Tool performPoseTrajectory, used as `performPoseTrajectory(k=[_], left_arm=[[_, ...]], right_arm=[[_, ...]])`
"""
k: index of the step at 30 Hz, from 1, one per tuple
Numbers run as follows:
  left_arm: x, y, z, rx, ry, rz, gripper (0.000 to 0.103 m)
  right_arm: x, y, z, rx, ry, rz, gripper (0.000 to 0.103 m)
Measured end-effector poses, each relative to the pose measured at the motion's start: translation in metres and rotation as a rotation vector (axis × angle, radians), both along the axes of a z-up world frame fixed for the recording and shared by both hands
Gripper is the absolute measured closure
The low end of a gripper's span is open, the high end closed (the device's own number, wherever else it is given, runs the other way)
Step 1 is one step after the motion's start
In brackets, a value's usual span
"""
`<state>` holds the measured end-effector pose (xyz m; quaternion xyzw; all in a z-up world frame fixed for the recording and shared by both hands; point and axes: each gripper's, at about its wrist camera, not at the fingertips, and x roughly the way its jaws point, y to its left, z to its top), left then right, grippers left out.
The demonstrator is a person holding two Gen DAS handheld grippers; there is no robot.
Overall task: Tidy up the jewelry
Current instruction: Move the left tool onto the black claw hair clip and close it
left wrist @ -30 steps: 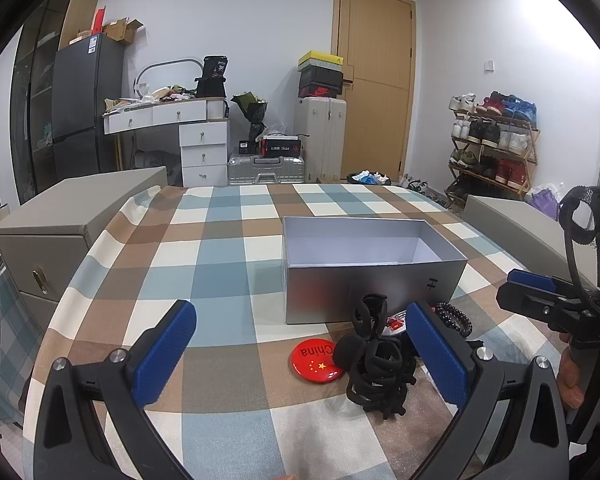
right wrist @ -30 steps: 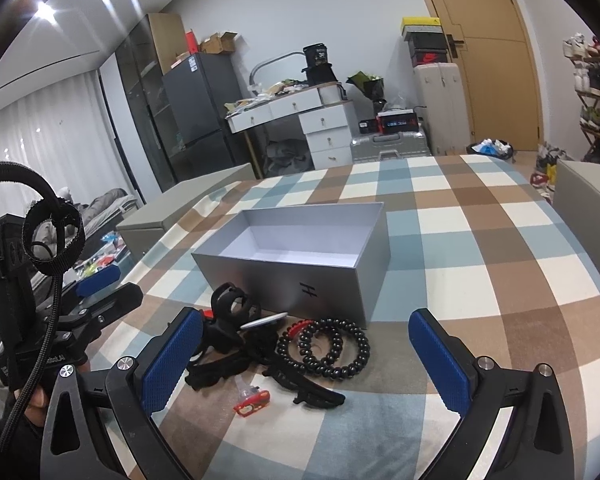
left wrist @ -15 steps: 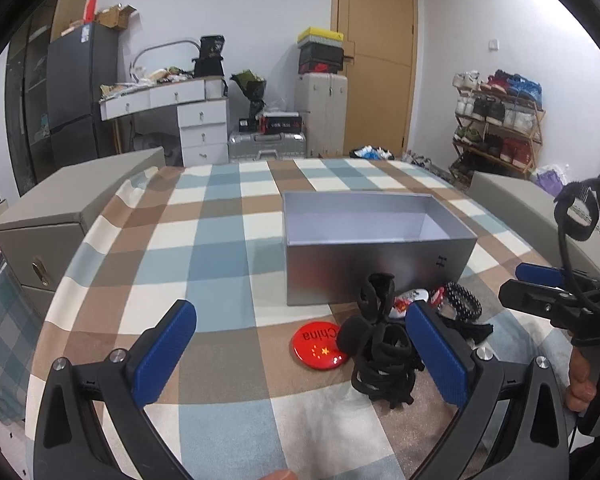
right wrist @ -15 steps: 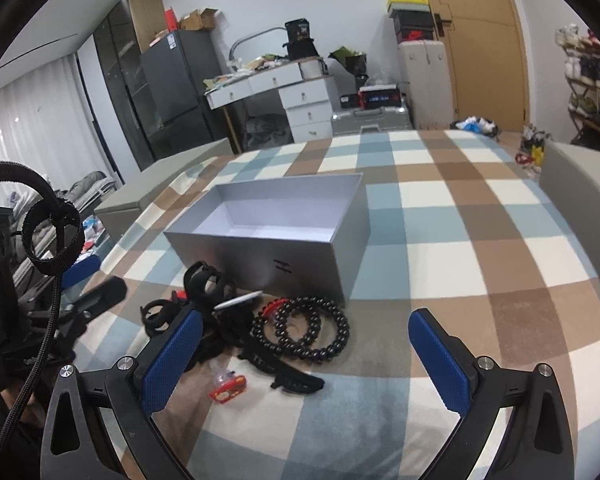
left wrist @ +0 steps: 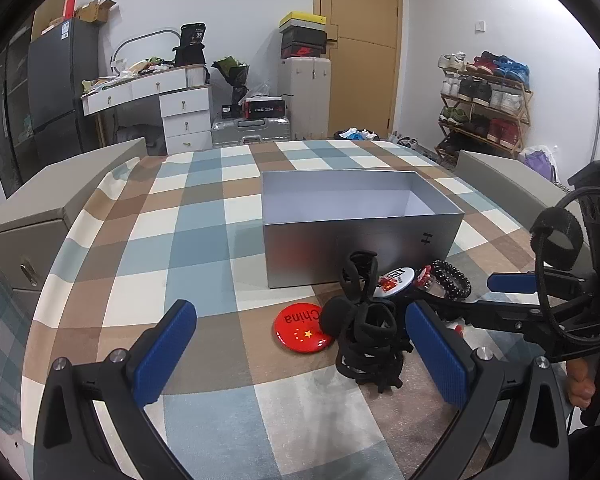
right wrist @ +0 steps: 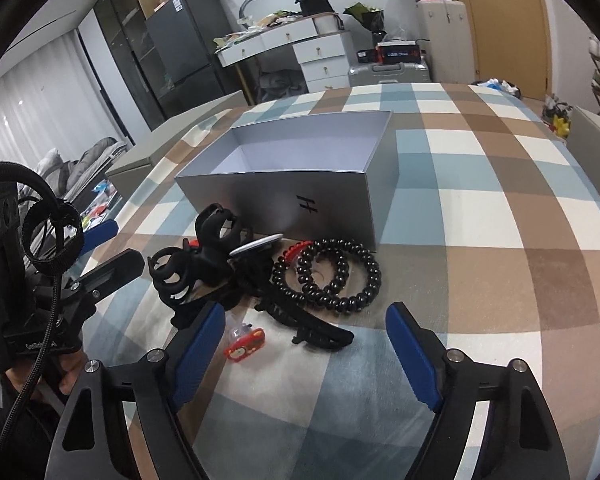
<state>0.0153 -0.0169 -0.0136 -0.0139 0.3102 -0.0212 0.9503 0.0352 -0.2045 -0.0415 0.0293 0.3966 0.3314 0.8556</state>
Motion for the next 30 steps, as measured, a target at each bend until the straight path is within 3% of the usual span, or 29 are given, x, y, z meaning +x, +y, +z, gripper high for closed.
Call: performPoseTrajectory(k=[8, 11, 19, 25, 29, 30], left_arm=[[-0.001, -0.001, 0.001, -0.002, -0.007, -0.012, 0.001], [0.002, 0.0, -0.003, -0.003, 0.024, -0.016, 0.001], [0.01, -0.006, -0.016, 0.043, 0.131, -0.026, 0.001], [0.009, -0.01, -0.02, 0.053, 0.164, -0.034, 0.001], [0.008, -0.012, -0.019, 0.053, 0.163, -0.04, 0.001], [0.007, -0.013, -0.019, 0.054, 0.159, -0.043, 0.001]], right_arm=[[0.0, -0.001, -0.005, -0.013, 0.04, 0.002, 0.027], [0.001, 0.0, -0.006, -0.023, 0.043, -0.003, 0.035], [0.002, 0.011, -0.006, -0.075, 0.021, 0.008, 0.036], [0.003, 0.01, -0.005, -0.052, 0.058, 0.034, 0.054], [0.004, 0.004, -0.005, -0.047, 0.081, 0.029, 0.081], [0.004, 0.002, -0.006, -0.034, 0.092, 0.037, 0.081]])
